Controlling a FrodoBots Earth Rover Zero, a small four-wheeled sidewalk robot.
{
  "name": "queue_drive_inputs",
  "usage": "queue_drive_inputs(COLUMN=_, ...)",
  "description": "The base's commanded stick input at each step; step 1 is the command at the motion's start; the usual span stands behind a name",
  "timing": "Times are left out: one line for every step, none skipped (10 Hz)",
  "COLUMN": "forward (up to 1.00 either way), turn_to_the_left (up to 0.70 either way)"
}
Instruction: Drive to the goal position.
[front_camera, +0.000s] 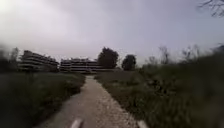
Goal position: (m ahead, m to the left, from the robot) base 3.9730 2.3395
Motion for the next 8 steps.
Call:
queue_drive_inputs(forward=0.70, turn_to_the_left=0.00)
queue_drive_inputs(forward=0.70, turn_to_the_left=0.00)
queue_drive_inputs(forward=0.70, turn_to_the_left=0.00)
queue_drive_inputs(forward=0.70, turn_to_the_left=0.00)
queue_drive_inputs(forward=0.70, turn_to_the_left=0.00)
queue_drive_inputs(forward=0.70, turn_to_the_left=0.00)
queue_drive_inputs(forward=0.70, turn_to_the_left=0.00)
queue_drive_inputs(forward=0.70, turn_to_the_left=0.01)
